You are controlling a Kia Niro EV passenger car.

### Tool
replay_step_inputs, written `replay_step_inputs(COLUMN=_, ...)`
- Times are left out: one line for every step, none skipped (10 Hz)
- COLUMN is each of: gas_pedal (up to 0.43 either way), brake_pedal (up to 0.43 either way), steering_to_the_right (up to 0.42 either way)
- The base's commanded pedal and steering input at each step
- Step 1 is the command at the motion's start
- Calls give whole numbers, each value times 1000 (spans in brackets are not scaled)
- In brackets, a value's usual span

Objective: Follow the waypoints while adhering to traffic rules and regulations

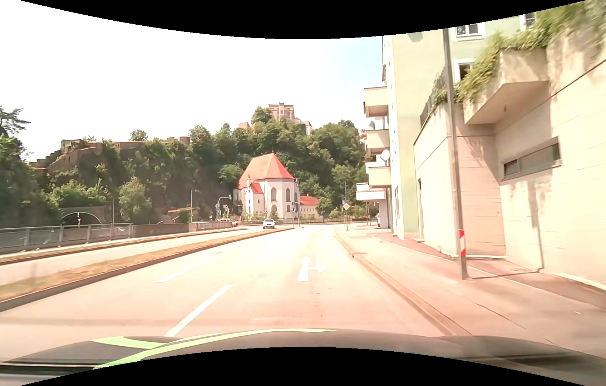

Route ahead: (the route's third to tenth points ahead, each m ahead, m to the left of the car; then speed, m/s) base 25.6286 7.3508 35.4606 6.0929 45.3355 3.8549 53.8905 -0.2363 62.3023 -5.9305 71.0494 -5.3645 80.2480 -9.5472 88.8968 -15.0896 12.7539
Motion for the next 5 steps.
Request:
replay_step_inputs(gas_pedal=0, brake_pedal=0, steering_to_the_right=12)
replay_step_inputs(gas_pedal=0, brake_pedal=0, steering_to_the_right=13)
replay_step_inputs(gas_pedal=0, brake_pedal=0, steering_to_the_right=13)
replay_step_inputs(gas_pedal=0, brake_pedal=0, steering_to_the_right=13)
replay_step_inputs(gas_pedal=0, brake_pedal=0, steering_to_the_right=14)
